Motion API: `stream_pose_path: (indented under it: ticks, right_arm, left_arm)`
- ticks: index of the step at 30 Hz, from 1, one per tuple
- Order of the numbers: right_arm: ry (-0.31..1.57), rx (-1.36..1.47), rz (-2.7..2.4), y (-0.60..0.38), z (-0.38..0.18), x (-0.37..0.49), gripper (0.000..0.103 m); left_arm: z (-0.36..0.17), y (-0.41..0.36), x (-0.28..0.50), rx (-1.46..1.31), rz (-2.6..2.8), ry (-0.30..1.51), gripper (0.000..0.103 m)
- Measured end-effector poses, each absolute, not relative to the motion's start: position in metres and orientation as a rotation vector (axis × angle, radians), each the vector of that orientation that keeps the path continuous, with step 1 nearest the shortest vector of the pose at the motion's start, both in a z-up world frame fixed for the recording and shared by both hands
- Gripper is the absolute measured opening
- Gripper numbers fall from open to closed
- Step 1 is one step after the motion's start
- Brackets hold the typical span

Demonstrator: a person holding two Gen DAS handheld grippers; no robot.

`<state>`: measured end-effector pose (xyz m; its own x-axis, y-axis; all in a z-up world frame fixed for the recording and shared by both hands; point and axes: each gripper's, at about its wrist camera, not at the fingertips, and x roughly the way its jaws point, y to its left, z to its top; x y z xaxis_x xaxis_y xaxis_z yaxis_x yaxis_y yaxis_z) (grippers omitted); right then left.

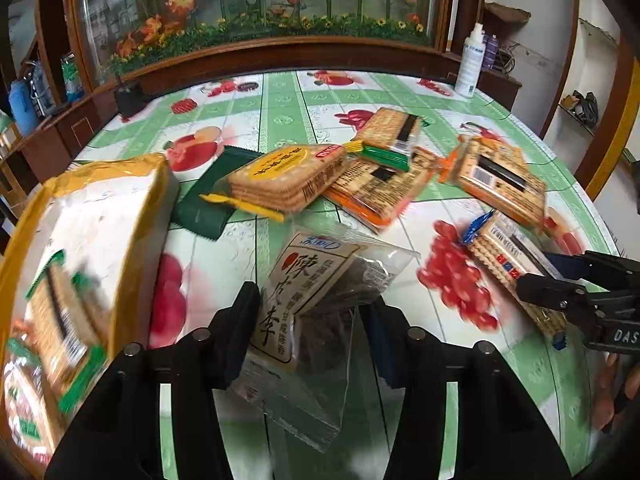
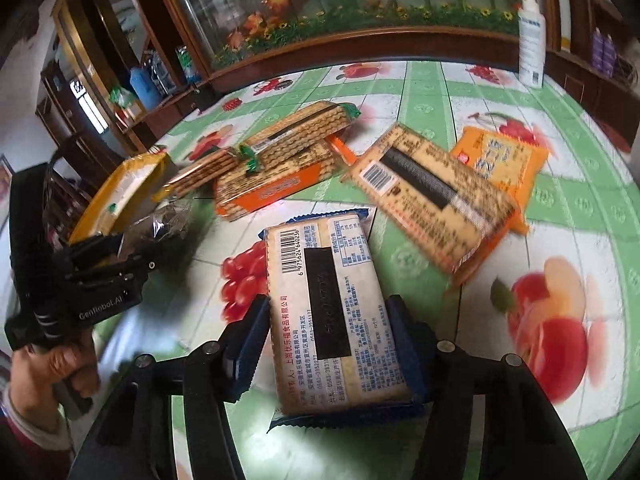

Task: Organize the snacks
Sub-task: 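Carry the dark snack bag and white biscuit pack over the white box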

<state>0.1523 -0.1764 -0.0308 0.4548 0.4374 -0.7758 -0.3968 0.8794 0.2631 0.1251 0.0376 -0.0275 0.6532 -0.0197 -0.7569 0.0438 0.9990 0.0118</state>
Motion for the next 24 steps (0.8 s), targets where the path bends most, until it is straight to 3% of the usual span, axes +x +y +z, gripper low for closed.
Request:
stream_pose_path:
  ticks: [24]
  right_arm:
    - [0.879,0.157,0.619,-0.162,0.010,0.051,0.056]
  left_arm:
    - [0.032,0.086,-0.005,-0.028,0.077,0.646,0.038]
